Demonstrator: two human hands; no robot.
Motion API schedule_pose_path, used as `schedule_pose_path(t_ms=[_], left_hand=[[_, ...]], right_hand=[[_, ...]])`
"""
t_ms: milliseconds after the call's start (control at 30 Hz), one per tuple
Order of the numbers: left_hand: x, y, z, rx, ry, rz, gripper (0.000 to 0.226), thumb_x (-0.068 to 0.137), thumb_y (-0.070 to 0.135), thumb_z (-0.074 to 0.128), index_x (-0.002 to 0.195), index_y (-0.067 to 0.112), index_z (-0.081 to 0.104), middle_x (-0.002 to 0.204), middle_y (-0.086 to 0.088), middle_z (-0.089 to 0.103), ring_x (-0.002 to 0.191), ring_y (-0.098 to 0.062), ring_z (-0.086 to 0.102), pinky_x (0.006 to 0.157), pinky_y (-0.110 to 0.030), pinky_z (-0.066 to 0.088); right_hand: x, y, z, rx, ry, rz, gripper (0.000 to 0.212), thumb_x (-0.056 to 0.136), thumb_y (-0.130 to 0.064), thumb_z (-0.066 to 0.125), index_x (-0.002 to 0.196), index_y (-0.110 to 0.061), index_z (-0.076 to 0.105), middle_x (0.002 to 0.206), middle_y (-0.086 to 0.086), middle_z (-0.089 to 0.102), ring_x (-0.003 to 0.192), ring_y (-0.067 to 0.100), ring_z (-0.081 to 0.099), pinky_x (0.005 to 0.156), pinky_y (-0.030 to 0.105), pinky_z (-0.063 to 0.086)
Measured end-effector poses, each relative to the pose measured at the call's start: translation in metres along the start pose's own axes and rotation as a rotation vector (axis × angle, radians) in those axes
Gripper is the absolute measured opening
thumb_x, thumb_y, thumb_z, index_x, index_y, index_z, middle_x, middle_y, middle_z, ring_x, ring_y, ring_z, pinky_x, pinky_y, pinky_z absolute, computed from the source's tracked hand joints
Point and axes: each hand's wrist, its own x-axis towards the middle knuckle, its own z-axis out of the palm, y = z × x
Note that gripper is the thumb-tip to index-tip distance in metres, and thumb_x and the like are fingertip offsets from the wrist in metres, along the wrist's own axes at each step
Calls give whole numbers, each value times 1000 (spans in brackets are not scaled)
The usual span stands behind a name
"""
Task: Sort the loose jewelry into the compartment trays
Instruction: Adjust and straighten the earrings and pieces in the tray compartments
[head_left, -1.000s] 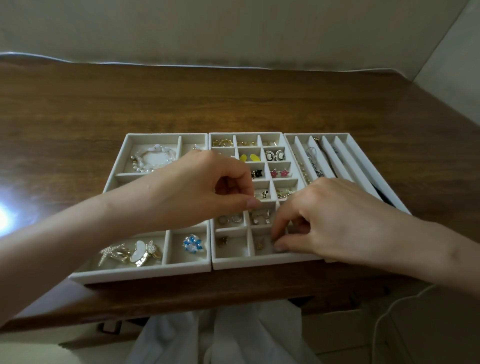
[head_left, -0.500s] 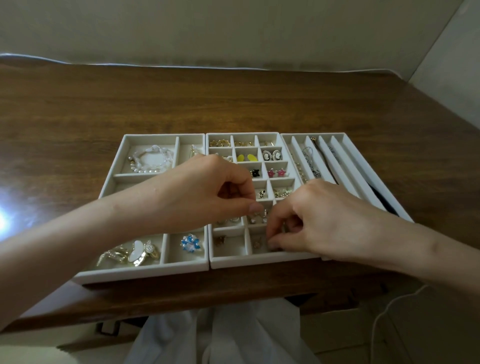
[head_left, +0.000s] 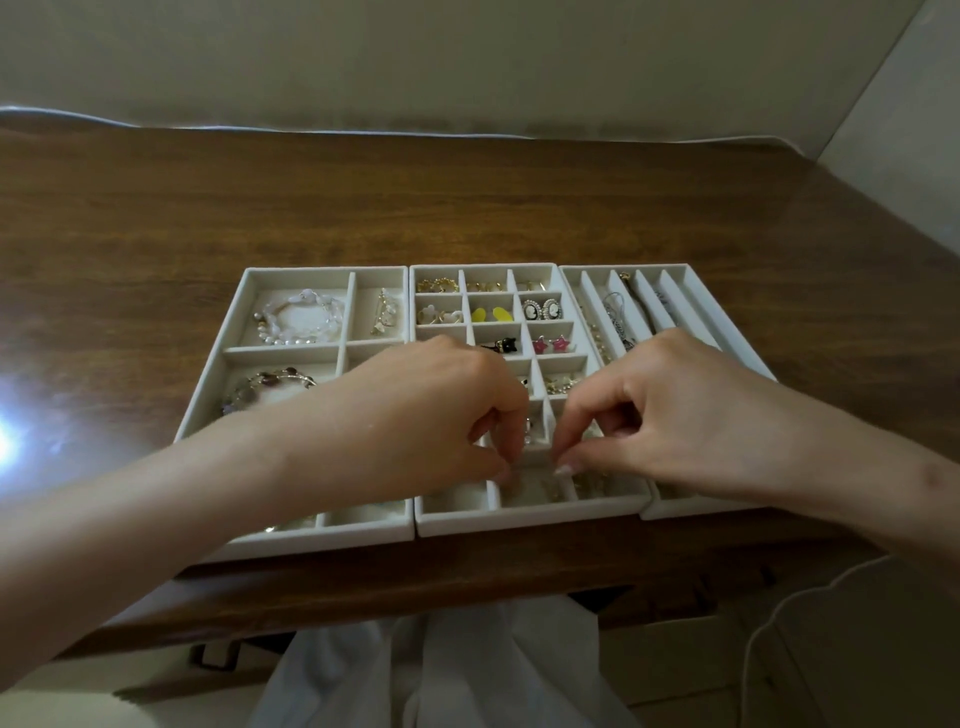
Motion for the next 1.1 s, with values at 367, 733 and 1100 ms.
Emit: schedule_pose_path(t_ms=[367, 733, 1100], left_hand=[[16, 18, 13, 359, 19, -7, 18, 88, 41, 51, 96, 28, 61, 97, 7, 59, 93, -18, 59, 65, -26, 39], [12, 13, 14, 249, 54, 1, 15, 88, 42, 52, 94, 33, 61, 93, 9, 60, 89, -12, 57, 56, -18, 32], [3, -6, -14, -120, 189, -87, 12, 79, 38, 64, 73, 28, 64, 51, 9, 50, 60, 3, 49, 56, -9, 38]], right_hand=[[0, 0, 4, 17, -34, -6, 8, 77, -36, 72, 86, -35, 74, 56, -22, 56, 61, -1, 54, 53, 15, 34], [2, -9, 4, -64, -33, 29, 11, 80, -36, 70, 90, -34, 74, 57, -14, 54, 60, 0, 53, 53, 14, 33], [5, -25, 5, -333, -60, -45, 10, 88, -31, 58, 87, -30, 68, 71, -12, 58, 67, 3, 53, 57, 9, 34]])
